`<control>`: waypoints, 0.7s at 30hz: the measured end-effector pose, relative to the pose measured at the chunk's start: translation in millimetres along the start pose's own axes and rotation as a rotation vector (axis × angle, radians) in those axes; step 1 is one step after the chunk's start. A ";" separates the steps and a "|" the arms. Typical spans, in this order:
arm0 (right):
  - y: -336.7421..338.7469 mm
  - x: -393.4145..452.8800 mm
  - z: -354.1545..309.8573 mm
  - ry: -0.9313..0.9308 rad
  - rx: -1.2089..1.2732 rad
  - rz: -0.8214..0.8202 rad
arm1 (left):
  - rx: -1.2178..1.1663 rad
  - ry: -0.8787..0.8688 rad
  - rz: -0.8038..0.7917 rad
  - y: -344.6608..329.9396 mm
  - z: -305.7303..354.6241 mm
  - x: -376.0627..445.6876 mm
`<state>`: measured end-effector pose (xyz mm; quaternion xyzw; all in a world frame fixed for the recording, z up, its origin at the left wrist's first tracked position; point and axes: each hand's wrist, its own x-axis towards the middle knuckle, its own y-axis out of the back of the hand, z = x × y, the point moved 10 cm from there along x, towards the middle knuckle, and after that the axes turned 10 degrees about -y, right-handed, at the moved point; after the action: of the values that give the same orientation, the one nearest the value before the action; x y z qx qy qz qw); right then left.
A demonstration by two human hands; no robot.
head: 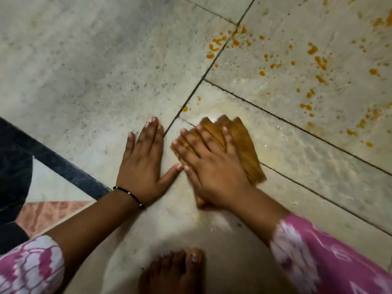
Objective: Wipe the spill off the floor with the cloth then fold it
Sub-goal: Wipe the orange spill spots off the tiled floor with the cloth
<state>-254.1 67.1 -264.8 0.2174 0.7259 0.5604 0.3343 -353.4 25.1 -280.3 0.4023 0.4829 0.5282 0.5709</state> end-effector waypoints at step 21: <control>4.9 32.4 2.9 0.029 -0.050 -0.001 | -0.020 0.127 0.068 4.7 -12.2 -1.7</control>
<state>-274.4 92.8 -268.4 0.2003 0.7166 0.5812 0.3295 -366.3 23.3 -278.1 0.3783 0.4991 0.5764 0.5249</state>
